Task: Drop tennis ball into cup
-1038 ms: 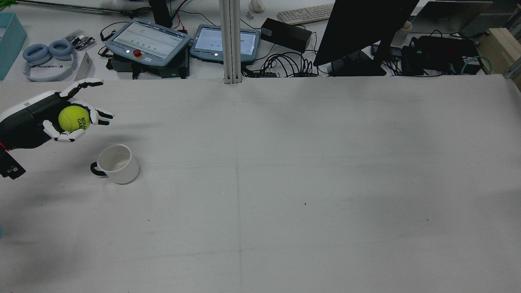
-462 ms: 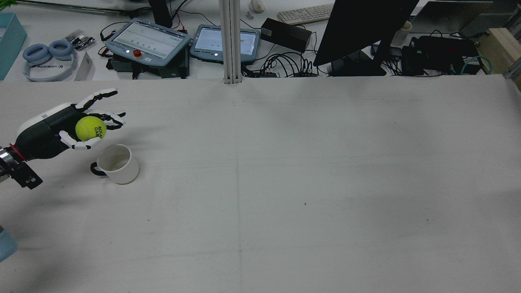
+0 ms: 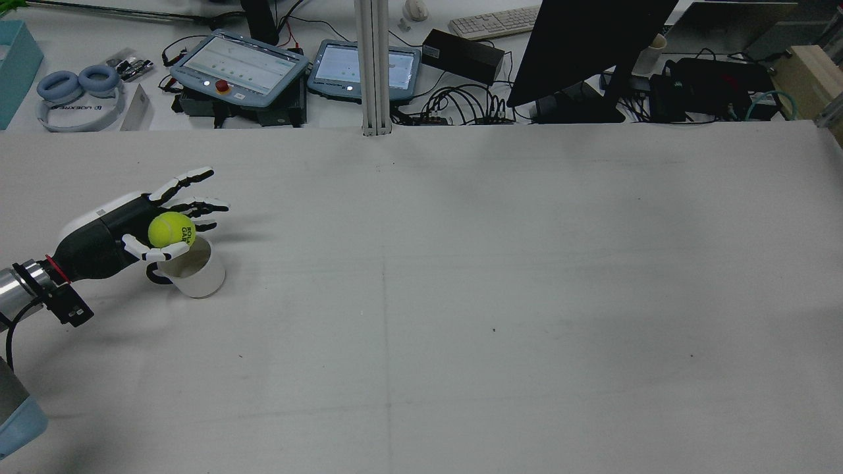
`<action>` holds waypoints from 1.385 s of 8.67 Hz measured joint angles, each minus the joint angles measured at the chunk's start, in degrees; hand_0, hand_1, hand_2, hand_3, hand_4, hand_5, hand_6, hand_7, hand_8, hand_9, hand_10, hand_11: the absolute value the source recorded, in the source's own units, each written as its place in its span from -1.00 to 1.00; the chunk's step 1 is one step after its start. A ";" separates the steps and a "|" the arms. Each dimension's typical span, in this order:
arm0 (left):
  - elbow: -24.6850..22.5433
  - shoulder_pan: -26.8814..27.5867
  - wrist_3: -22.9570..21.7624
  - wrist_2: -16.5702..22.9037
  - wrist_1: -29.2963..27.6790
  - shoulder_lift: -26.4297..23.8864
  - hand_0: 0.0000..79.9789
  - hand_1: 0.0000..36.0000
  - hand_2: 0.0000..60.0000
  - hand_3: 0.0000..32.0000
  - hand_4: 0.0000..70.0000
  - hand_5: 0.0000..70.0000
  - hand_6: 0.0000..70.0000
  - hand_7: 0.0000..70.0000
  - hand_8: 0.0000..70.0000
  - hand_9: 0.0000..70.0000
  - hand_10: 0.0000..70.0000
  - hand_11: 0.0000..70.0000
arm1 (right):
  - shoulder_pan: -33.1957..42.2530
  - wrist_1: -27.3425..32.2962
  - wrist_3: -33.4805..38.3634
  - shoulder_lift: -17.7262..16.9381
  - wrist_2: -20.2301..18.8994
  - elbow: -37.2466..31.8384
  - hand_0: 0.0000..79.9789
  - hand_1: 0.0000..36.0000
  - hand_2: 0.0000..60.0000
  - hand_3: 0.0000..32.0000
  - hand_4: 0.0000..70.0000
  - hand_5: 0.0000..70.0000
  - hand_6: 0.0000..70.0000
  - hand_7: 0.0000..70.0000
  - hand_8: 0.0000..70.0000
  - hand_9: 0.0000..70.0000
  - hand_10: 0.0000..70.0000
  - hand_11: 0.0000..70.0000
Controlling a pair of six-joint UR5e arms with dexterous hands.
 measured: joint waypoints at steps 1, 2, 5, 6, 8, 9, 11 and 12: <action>0.13 0.06 -0.08 -0.03 0.02 0.00 0.31 0.51 0.20 0.68 -1.00 -0.67 -0.54 -0.76 -0.86 -0.99 -0.92 -0.82 | 0.00 0.00 0.00 0.00 0.00 0.00 -1.00 -1.00 -1.00 -1.00 -1.00 -1.00 -1.00 -1.00 -1.00 -1.00 -1.00 -1.00; 0.47 0.08 -0.12 -0.05 -0.20 0.00 0.26 0.40 0.16 0.81 -1.00 -0.71 -0.56 -0.77 -0.88 -0.99 -0.93 -0.84 | 0.00 0.00 -0.03 0.00 0.00 0.01 -1.00 -1.00 -1.00 -1.00 -1.00 -1.00 -1.00 -1.00 -1.00 -1.00 -1.00 -1.00; 1.10 -0.95 -1.06 -0.03 -0.94 0.29 0.19 0.09 0.01 1.00 -1.00 -0.69 -0.37 -0.90 -0.87 -1.00 -0.98 -0.91 | 0.00 0.00 -0.08 0.00 0.00 0.08 -1.00 -1.00 -1.00 -1.00 -1.00 -1.00 -1.00 -1.00 -1.00 -1.00 -1.00 -1.00; 1.11 -3.56 -2.08 0.15 -1.00 0.43 0.21 0.18 -0.02 0.96 -1.00 -0.73 -0.58 -0.84 -0.91 -1.00 -0.97 -0.90 | 0.06 0.00 -0.09 0.00 0.00 0.12 -1.00 -1.00 -1.00 -1.00 -1.00 -1.00 -1.00 -1.00 -1.00 -1.00 -1.00 -1.00; 1.15 -15.25 -4.03 2.34 -0.66 0.65 0.28 0.38 0.20 0.75 -1.00 -0.61 -0.11 -0.84 -0.82 -0.99 -0.93 -0.82 | 0.15 0.00 -0.15 0.00 0.00 0.16 -1.00 -1.00 -1.00 -1.00 -1.00 -1.00 -1.00 -1.00 -1.00 -1.00 -1.00 -1.00; 1.29 -21.89 -4.35 3.91 -0.30 0.78 0.32 0.48 0.18 0.69 -1.00 -0.64 -0.32 -0.79 -0.85 -0.99 -0.91 -0.80 | 0.16 0.00 -0.16 0.00 0.00 0.17 -1.00 -1.00 -1.00 -1.00 -1.00 -1.00 -1.00 -1.00 -1.00 -1.00 -1.00 -1.00; 2.05 -32.47 -4.52 5.46 0.29 1.50 0.34 0.44 -0.18 0.71 -1.00 -0.69 -0.55 -0.75 -0.89 -0.99 -0.91 -0.80 | 0.23 0.00 -0.17 0.00 0.00 0.18 -1.00 -1.00 -1.00 -1.00 -1.00 -1.00 -1.00 -1.00 -1.00 -1.00 -1.00 -1.00; 2.66 -34.94 -4.54 5.68 0.40 1.85 0.35 0.42 -0.24 0.73 -1.00 -0.71 -0.65 -0.75 -0.92 -0.99 -0.92 -0.81 | 0.24 0.00 -0.18 0.00 0.00 0.18 -1.00 -1.00 -1.00 -1.00 -1.00 -1.00 -1.00 -1.00 -1.00 -1.00 -1.00 -1.00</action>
